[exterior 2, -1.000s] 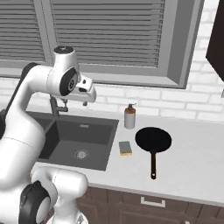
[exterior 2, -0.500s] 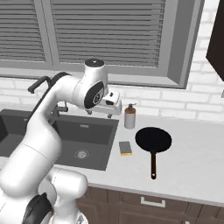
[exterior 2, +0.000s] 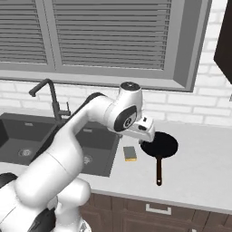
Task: Pick the pan and sponge and place them into the sink. Then turn on the water.
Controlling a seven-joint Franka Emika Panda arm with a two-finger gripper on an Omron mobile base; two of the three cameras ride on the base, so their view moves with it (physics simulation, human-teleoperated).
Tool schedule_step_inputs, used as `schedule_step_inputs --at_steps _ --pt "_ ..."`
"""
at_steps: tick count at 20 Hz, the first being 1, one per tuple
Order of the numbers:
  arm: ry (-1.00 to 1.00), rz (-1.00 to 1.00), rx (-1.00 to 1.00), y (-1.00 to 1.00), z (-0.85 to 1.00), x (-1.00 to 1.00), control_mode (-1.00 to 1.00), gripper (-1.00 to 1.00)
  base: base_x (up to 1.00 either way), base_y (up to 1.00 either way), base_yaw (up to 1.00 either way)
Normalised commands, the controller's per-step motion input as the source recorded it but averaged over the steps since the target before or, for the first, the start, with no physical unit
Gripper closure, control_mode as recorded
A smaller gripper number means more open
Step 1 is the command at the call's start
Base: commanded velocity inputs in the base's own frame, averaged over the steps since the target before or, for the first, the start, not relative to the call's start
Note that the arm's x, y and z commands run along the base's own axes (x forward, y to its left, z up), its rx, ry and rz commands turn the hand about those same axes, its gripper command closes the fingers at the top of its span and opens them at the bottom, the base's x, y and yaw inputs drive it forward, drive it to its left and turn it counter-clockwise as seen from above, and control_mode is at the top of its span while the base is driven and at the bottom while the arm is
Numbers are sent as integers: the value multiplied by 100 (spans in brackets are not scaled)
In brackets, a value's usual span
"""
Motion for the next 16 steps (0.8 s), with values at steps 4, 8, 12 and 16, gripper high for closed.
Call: schedule_step_inputs --at_steps 4,8,12,16 --pt "7 -1 0 -83 -45 0 -100 -100 0 0 0" --pt "2 0 0 -60 -41 0 -100 -100 0 0 0" --pt "0 0 0 -32 -31 0 -100 -100 0 0 0" --pt "0 0 0 -18 -34 6 -100 -100 0 0 0"
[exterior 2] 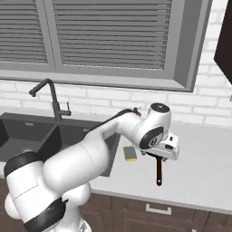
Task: Pick the pan and sponge and place them into the sink. Then turn on the water.
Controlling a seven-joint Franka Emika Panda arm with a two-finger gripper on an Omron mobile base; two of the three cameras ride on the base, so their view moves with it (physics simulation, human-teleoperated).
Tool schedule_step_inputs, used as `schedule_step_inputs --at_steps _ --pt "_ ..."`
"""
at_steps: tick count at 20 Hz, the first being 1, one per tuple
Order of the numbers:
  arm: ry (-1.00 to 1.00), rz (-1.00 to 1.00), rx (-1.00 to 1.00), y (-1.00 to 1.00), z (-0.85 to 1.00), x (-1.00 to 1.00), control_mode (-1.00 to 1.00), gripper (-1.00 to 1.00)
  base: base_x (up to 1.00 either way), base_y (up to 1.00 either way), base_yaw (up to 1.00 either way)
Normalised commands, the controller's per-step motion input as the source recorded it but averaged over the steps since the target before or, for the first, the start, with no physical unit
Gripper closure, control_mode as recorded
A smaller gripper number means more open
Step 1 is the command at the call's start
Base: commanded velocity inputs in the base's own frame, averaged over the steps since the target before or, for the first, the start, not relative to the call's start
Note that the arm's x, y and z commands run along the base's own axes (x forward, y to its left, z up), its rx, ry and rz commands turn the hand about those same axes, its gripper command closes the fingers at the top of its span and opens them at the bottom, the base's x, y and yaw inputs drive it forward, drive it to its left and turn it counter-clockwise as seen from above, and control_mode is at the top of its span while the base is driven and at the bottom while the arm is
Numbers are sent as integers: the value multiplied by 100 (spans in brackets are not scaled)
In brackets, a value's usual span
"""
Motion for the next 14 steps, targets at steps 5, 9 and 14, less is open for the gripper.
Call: schedule_step_inputs --at_steps 5,9,14 --pt "0 0 0 -10 -46 12 -100 -100 0 0 0" --pt "2 1 0 -1 -33 33 -100 -100 0 0 0" --pt "5 3 0 -11 -35 23 -100 -100 0 0 0"
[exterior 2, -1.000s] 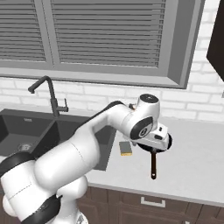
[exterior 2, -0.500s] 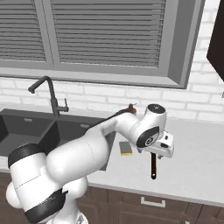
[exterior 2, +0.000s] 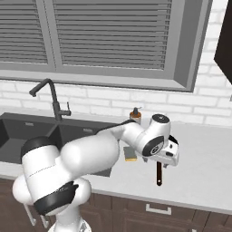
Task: Pick the pan and sponge and place them into the sink. Then turn on the water.
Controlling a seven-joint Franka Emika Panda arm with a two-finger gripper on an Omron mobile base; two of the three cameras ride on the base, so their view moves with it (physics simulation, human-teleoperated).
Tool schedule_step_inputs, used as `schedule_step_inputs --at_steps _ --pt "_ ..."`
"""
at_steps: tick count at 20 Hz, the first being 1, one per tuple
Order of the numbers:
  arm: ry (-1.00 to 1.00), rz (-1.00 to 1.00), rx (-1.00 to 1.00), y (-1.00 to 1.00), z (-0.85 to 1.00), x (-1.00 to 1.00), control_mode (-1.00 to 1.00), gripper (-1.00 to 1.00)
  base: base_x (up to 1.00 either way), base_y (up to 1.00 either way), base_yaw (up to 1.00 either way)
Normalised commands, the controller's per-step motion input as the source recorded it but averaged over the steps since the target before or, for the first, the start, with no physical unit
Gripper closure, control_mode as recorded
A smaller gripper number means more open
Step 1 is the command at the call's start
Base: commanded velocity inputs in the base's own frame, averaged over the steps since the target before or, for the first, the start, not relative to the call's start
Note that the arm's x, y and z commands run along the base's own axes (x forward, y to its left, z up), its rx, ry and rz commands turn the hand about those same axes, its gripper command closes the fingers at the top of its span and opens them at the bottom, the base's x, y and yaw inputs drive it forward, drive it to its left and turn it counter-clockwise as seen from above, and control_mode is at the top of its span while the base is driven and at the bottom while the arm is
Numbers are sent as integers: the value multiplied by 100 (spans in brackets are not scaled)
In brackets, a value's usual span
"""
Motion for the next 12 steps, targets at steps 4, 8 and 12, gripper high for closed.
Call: schedule_step_inputs --at_steps 4,8,12 --pt "8 2 0 -9 -33 19 -100 -100 0 0 0" --pt "2 2 0 -14 -23 12 -100 -100 0 0 0" --pt "0 2 0 -13 -26 6 -100 -100 0 0 0"
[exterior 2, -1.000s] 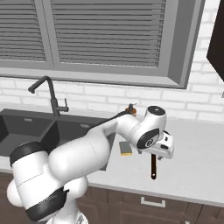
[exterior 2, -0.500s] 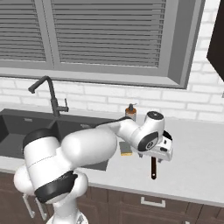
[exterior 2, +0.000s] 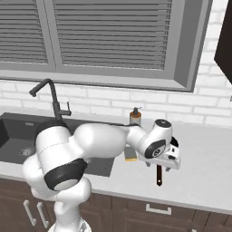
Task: Pick the pan and sponge and place them into the sink. Then turn on the water.
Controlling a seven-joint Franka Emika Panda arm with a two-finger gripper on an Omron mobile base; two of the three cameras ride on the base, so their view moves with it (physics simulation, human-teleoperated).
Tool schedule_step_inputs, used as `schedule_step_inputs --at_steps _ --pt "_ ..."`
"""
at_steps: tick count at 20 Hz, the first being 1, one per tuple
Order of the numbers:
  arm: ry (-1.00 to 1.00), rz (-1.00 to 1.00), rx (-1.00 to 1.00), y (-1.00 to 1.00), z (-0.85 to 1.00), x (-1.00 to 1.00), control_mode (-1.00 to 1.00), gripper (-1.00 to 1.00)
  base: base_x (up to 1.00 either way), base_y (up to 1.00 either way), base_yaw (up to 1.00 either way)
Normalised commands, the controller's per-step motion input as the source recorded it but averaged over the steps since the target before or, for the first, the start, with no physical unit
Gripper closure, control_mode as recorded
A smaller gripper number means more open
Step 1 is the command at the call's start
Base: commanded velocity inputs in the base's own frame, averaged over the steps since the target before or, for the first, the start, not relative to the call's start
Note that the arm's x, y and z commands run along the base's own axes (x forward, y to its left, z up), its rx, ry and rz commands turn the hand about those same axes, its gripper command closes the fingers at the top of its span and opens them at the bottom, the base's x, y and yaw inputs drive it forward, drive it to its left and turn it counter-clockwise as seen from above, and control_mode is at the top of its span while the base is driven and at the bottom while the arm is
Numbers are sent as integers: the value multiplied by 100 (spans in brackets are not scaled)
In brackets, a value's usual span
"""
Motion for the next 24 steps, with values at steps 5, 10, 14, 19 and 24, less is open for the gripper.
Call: schedule_step_inputs --at_steps 5,10,14,19,24 --pt "0 0 0 -2 -24 2 -100 -100 0 0 0" --pt "0 0 0 0 -14 0 -100 -100 0 0 0" --pt "0 0 0 0 -14 0 -100 -100 0 0 0" --pt "0 0 0 0 -19 0 -100 -100 0 0 0" --pt "0 0 0 0 -16 0 -100 -100 0 0 0"
